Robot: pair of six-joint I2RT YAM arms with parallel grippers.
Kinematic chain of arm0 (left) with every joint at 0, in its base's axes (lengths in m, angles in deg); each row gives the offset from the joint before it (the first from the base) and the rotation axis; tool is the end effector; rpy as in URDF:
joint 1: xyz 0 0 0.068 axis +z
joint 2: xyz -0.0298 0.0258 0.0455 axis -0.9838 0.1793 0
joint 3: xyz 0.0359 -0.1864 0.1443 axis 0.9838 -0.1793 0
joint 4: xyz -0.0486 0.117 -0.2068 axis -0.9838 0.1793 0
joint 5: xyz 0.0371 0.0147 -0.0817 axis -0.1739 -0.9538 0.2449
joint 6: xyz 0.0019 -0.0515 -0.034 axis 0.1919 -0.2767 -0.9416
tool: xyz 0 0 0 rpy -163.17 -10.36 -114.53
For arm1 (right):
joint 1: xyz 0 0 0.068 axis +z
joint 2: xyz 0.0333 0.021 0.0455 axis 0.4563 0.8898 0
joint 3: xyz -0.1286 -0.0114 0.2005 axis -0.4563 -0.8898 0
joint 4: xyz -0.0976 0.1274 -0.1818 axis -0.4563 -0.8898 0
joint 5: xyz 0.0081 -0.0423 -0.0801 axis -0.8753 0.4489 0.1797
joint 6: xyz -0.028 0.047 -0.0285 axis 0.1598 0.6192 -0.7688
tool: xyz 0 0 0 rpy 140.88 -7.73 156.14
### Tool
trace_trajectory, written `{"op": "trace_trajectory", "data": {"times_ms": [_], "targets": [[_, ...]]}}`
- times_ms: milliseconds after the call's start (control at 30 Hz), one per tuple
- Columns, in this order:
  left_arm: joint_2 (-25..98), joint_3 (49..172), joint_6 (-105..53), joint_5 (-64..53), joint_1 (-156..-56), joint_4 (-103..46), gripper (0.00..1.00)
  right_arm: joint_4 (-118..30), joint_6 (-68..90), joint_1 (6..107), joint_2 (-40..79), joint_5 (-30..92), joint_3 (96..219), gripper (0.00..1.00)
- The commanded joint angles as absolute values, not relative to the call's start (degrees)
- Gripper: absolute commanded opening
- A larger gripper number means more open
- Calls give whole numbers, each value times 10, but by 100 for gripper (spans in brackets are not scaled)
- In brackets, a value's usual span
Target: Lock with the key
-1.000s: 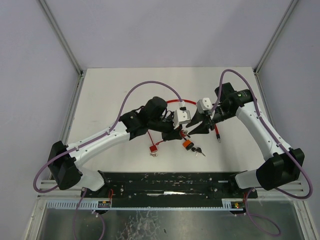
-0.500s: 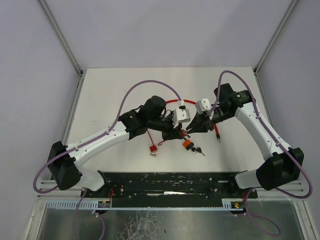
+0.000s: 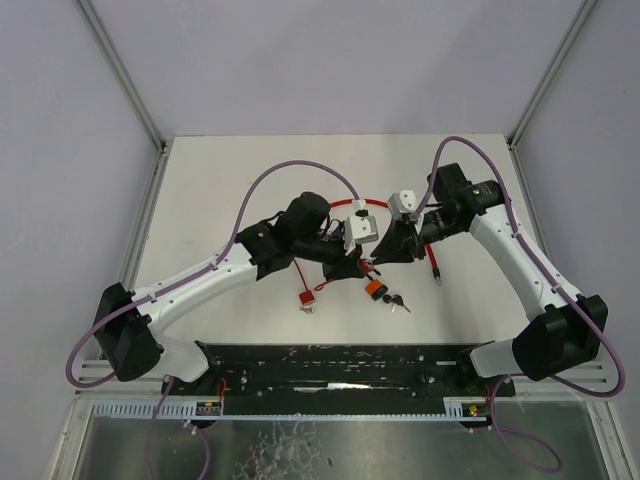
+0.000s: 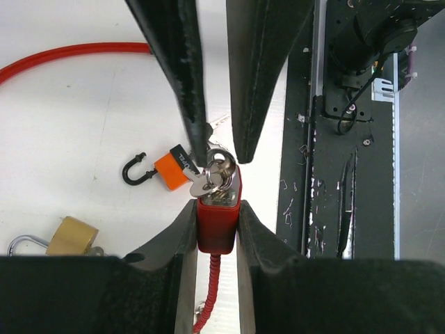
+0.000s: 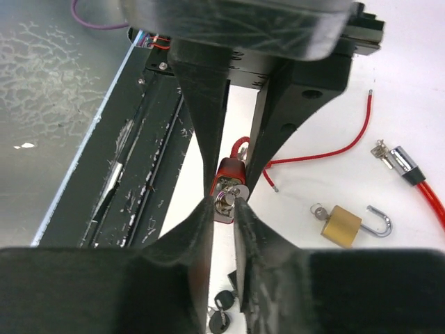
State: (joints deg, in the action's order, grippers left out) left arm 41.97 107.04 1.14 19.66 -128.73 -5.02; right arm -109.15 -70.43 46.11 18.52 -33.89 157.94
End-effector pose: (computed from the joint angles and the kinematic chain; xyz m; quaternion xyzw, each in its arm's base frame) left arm 0.1844 -0.2516 0.2851 0.5660 0.6430 -0.3729 0.3565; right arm 0.2112 0.1194 0.2993 -0.6489 0.4694 0.4499 0.3952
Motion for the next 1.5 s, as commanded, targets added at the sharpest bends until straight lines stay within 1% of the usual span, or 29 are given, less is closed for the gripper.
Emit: {"op": "trace_trajectory", "data": {"times_ms": [0,133,267,333,400,433,633,767,900,1000,1067,1133,1367,1467], "targets": [[393,1053,-18,197,-1282,-108,0,-1061,-612,460,178,-346,1591,29],[379,1028,-74,192,-1269,-142,0,-1067,-591,412,168,-381,1590,36],[364,996,-189,186,-1247,-216,0,-1056,-559,366,150,-393,1563,45],[363,987,-246,163,-1243,-255,0,-1029,-536,359,135,-393,1533,49],[368,997,-301,119,-1241,-271,0,-1011,-511,357,116,-392,1499,55],[372,1008,-326,99,-1241,-272,0,-1004,-503,357,110,-391,1479,56],[407,1105,-401,37,-1230,-238,0,-880,-351,349,88,-387,1411,57],[411,1124,-458,20,-1229,-279,0,-771,-220,345,80,-392,1379,57],[407,1124,-510,-5,-1229,-329,0,-604,-22,344,69,-414,1334,57],[399,1121,-520,-24,-1229,-352,0,-417,166,340,62,-404,1289,57],[389,1106,-530,-42,-1229,-374,0,-353,242,338,60,-391,1271,58],[380,1092,-543,-54,-1229,-393,0,-330,269,338,60,-387,1263,58],[367,1066,-573,-56,-1224,-416,0,-330,270,337,54,-390,1254,59],[366,1059,-553,-25,-1217,-417,0,-331,267,337,52,-395,1256,59]]}}
